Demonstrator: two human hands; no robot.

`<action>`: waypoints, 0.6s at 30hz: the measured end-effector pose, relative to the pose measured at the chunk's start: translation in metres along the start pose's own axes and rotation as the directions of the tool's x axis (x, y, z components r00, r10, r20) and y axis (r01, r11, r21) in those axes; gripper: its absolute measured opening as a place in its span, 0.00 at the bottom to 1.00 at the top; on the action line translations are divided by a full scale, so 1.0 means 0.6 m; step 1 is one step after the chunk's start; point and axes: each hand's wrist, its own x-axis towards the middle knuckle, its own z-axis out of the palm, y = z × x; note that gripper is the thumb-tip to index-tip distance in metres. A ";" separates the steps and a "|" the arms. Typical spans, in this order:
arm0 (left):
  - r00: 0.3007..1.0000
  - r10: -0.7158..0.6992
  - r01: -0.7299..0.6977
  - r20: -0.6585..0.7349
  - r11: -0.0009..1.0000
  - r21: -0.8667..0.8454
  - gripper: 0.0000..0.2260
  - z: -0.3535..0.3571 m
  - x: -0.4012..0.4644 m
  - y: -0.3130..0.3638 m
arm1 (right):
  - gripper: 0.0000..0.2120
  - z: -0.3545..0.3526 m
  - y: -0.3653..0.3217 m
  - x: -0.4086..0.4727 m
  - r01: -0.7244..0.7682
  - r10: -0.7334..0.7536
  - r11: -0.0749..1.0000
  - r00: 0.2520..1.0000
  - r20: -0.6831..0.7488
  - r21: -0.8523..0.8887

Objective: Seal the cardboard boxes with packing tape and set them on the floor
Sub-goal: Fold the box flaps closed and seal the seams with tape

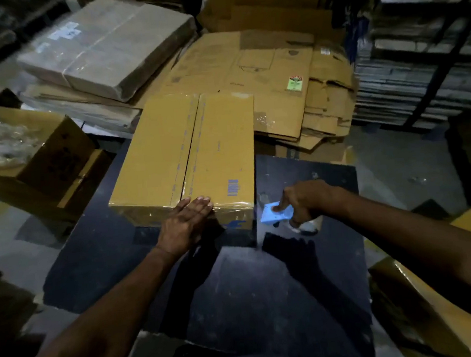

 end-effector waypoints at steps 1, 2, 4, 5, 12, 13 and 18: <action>1.000 -0.019 0.018 -0.018 1.000 -0.013 0.23 -0.002 0.002 0.006 | 0.30 0.010 0.004 0.009 -0.022 0.023 0.999 1.000 0.015 -0.029; 0.999 -0.032 0.031 -0.033 0.999 -0.023 0.21 -0.005 0.004 0.012 | 0.27 0.022 0.008 0.015 -0.052 0.055 0.996 0.998 0.040 -0.073; 0.998 -0.038 0.036 -0.042 0.999 -0.030 0.22 -0.013 0.007 0.022 | 0.18 0.061 0.030 0.031 -0.099 0.107 0.991 0.990 0.087 -0.089; 0.998 -0.048 0.047 -0.043 0.999 -0.028 0.22 -0.018 0.010 0.026 | 0.14 0.079 0.041 0.036 -0.100 0.105 0.994 0.986 0.127 -0.042; 0.971 -0.183 0.178 0.156 0.983 0.043 0.16 -0.099 0.079 0.062 | 0.27 0.193 0.090 0.070 0.115 -0.143 0.936 0.988 0.061 0.333; 0.967 -0.190 0.183 0.168 0.982 0.057 0.15 -0.107 0.095 0.064 | 0.27 0.209 0.090 0.076 0.079 -0.121 0.899 0.990 0.070 0.431; 0.956 -0.165 0.185 0.242 0.981 -0.061 0.15 -0.103 0.153 0.075 | 0.26 0.222 0.068 0.068 0.027 -0.087 0.770 0.994 0.064 0.637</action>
